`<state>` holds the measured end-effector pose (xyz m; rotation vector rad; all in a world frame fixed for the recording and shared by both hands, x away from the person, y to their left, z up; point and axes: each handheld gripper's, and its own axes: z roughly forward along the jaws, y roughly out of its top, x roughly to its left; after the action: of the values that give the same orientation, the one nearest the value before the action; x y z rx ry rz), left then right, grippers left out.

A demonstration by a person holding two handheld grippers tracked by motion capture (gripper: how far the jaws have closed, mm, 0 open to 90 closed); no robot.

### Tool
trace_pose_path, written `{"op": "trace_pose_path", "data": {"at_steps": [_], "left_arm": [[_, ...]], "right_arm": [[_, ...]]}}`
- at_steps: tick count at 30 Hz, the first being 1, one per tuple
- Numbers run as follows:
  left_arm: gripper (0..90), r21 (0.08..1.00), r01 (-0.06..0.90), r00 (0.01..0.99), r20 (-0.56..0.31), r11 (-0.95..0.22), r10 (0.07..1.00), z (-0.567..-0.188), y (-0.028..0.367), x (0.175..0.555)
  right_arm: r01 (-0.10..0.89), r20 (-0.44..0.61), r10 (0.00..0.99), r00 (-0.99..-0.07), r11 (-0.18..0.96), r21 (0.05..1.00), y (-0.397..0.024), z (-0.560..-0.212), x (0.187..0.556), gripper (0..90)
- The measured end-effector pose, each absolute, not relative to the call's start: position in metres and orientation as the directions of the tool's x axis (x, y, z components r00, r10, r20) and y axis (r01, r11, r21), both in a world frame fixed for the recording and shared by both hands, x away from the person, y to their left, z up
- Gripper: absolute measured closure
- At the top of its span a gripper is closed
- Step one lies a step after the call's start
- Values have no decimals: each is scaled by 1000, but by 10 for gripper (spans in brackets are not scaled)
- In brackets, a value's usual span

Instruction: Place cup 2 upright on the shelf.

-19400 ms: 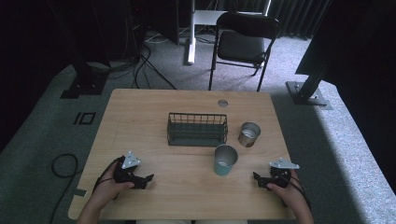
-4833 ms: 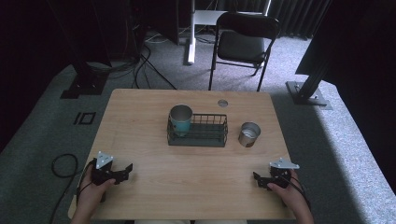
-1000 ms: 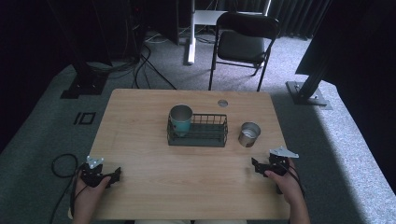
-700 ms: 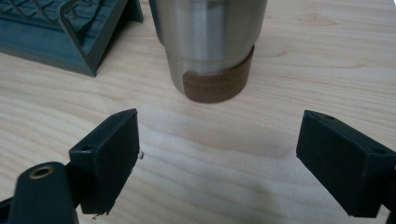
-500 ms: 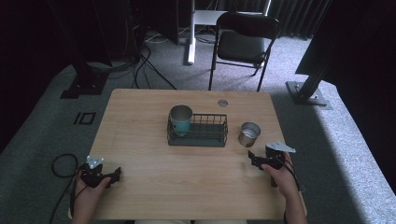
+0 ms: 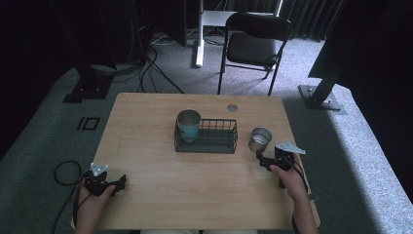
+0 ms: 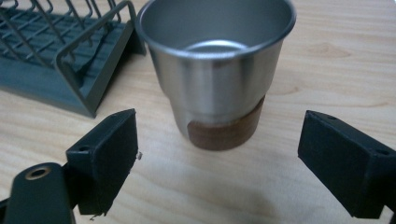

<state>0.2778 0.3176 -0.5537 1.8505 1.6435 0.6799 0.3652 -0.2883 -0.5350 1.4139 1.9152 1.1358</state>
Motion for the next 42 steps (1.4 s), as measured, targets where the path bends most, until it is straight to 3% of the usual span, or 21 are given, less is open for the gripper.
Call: {"op": "trace_pose_path", "data": {"at_steps": [42], "left_arm": [[84,704,705,117,3,-85,993,-554,318,278]], "right_arm": [[445,90,949,-302,57,894,-270,-538,406,119]]}}
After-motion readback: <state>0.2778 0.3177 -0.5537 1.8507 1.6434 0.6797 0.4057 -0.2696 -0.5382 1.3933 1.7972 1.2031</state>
